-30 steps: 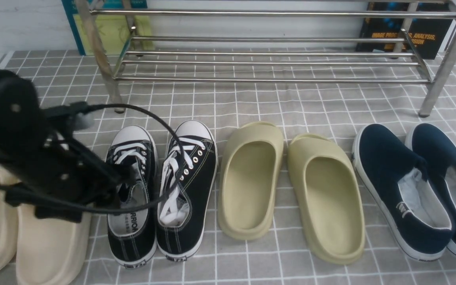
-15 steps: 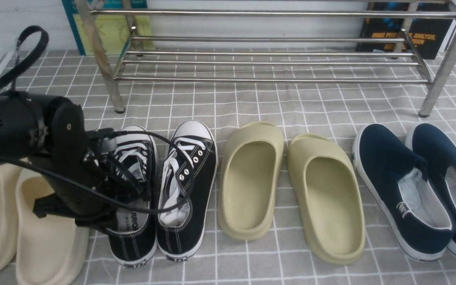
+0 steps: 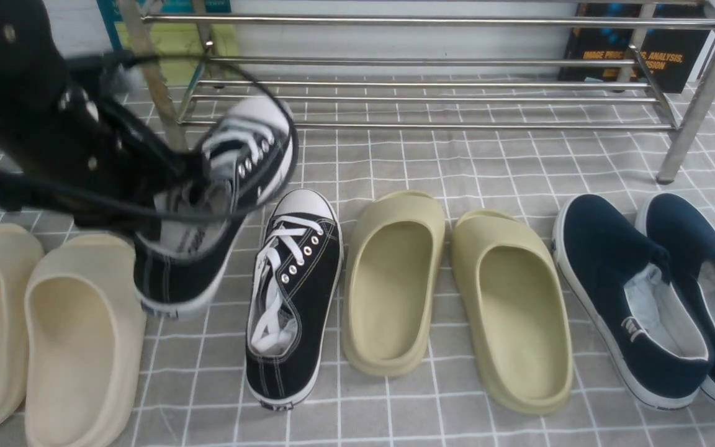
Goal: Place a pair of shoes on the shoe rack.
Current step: Use the left arm to put a shoe into the shoe rack
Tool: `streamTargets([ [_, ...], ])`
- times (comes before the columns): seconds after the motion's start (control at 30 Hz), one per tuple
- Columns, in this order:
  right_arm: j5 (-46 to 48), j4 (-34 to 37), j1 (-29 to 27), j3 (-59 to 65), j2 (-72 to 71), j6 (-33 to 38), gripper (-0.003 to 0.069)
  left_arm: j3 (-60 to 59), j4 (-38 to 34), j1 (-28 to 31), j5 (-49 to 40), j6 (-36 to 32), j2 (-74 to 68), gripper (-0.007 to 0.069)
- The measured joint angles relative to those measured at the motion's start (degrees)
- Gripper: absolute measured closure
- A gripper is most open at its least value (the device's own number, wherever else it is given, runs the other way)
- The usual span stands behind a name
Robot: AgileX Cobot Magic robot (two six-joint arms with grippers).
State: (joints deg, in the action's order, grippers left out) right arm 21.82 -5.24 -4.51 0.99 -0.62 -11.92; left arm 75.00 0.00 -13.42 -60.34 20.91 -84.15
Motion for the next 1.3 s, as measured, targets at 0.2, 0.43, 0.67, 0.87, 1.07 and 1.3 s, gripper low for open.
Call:
streamTargets([
  [0.2,0.00,0.00,0.00,0.00,0.00,0.00,0.0419,7.64,0.00,2.76,-1.64,0.00,-6.92,0.0638],
  [0.43,0.00,0.00,0.00,0.00,0.00,0.00,0.0419,20.77,-0.39,4.11,-1.00,0.06,-20.51,0.0638],
  [0.67,0.00,0.00,0.00,0.00,0.00,0.00,0.0419,35.90,-0.71,4.16,-0.17,0.11,-31.79,0.0638],
  [0.87,0.02,0.00,0.00,0.00,0.00,0.00,0.0419,47.06,-0.88,4.83,2.04,2.49,-40.39,0.0638],
  [1.07,0.02,0.00,0.00,0.00,0.00,0.00,0.0419,52.67,-1.33,4.95,4.74,5.14,-45.03,0.0636],
  [1.3,0.02,0.00,0.00,0.00,0.00,0.00,0.0419,53.19,-1.65,4.83,6.01,6.49,-45.46,0.0541],
])
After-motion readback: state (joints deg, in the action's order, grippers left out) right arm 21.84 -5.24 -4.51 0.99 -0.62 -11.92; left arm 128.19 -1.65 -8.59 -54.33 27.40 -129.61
